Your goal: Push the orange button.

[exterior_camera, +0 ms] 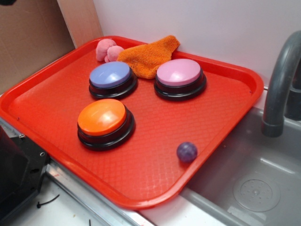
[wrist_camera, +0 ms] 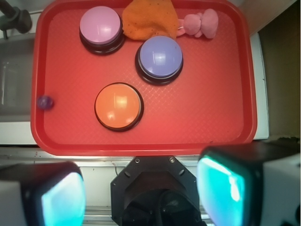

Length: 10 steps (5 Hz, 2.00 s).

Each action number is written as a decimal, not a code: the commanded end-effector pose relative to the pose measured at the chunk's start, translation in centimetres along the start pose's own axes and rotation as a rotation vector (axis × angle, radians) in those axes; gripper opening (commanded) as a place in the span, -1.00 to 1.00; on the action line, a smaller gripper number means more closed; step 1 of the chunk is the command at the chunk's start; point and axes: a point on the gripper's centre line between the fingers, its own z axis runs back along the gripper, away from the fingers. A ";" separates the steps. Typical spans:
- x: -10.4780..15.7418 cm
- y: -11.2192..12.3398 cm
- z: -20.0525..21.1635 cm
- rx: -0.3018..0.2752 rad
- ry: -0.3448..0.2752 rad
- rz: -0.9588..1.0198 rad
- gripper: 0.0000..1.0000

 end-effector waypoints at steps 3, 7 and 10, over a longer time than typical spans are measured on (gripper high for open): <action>2.4 -3.3 -5.2 0.024 0.076 -0.132 1.00; 2.9 -0.2 -14.0 0.042 0.099 -0.120 1.00; 2.7 -0.3 -18.4 0.089 0.172 -0.155 1.00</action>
